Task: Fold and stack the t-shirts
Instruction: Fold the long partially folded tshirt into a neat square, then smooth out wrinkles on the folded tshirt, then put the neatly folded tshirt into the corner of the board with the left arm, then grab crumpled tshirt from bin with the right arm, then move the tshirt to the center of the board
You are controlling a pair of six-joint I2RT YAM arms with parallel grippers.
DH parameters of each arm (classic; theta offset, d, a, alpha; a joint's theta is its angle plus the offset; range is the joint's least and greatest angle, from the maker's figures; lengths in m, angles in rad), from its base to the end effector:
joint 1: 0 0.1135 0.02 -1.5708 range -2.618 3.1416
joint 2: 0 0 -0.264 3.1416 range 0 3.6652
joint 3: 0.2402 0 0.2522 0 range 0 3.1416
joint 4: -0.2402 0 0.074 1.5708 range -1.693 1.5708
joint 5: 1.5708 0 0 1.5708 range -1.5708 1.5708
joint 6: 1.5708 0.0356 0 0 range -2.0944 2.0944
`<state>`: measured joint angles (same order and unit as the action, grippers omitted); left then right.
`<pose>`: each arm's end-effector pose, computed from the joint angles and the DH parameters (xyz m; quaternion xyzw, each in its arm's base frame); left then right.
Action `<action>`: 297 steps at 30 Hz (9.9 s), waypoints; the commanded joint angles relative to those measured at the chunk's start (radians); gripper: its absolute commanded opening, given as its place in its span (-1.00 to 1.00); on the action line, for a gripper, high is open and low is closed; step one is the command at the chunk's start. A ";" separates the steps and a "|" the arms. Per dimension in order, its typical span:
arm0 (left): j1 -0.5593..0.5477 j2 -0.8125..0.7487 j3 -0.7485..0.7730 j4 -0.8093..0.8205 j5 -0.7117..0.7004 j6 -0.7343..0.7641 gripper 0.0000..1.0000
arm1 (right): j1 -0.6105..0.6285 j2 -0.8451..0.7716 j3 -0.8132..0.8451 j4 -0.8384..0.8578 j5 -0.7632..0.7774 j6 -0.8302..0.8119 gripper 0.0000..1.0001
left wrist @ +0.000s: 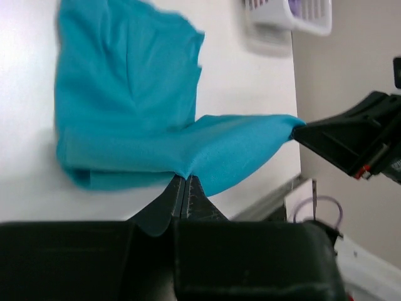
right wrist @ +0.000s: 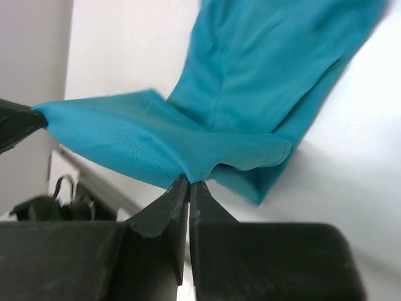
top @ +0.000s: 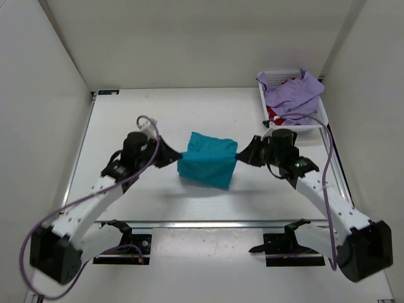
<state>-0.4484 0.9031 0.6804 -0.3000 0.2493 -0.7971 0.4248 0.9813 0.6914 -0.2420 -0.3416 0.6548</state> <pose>0.1789 -0.0958 0.2711 -0.0877 0.8569 -0.3770 0.3405 0.1935 0.1006 0.2659 0.0144 0.8595 0.3780 0.3438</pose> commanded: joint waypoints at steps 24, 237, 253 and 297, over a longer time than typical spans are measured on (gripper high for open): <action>0.192 1.010 0.716 0.321 -0.012 0.009 -0.01 | -0.262 1.084 1.025 -0.111 -0.145 -0.221 -0.07; -0.315 0.513 -0.190 0.759 -0.018 0.068 -0.55 | -0.716 1.280 1.212 -0.013 0.069 -0.136 -0.62; -0.319 0.565 -0.177 0.769 -0.010 0.044 -0.56 | -0.713 1.271 1.208 -0.005 0.048 -0.142 -1.00; 0.261 -0.092 -0.418 0.521 0.022 -0.062 -0.22 | -0.385 0.562 0.922 0.952 -0.787 0.608 -1.00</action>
<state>-0.1539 0.8040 0.3023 0.2539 0.2993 -0.8799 0.0780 1.4918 1.7790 0.5594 -1.0443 1.1999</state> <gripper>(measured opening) 0.378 0.030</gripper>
